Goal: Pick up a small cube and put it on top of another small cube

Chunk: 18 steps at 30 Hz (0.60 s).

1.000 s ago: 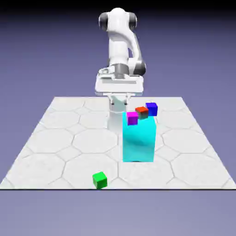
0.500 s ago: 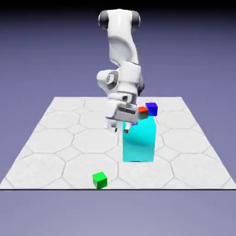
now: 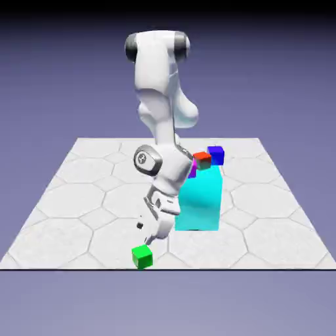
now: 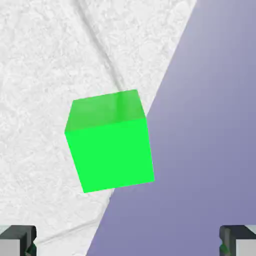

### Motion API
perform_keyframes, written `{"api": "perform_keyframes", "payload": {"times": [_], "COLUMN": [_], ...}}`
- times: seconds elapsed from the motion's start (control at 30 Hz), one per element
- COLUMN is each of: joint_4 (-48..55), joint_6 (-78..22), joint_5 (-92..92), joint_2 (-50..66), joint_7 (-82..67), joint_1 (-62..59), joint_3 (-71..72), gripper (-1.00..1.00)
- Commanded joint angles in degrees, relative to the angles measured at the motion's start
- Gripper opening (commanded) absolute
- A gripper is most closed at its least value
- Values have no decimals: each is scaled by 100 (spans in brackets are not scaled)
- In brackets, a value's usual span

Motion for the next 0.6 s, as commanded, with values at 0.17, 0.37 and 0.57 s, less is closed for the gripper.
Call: {"api": "perform_keyframes", "payload": {"times": [0.17,0.37,0.57], "joint_4": [506,441,-30], "joint_6": [151,137,-98], "joint_5": [-904,-800,134], "joint_2": [856,752,-181], "joint_7": [604,525,-124], "joint_1": [40,30,-69], "joint_3": [-262,-226,110], "gripper": [0,-100,-100]}}
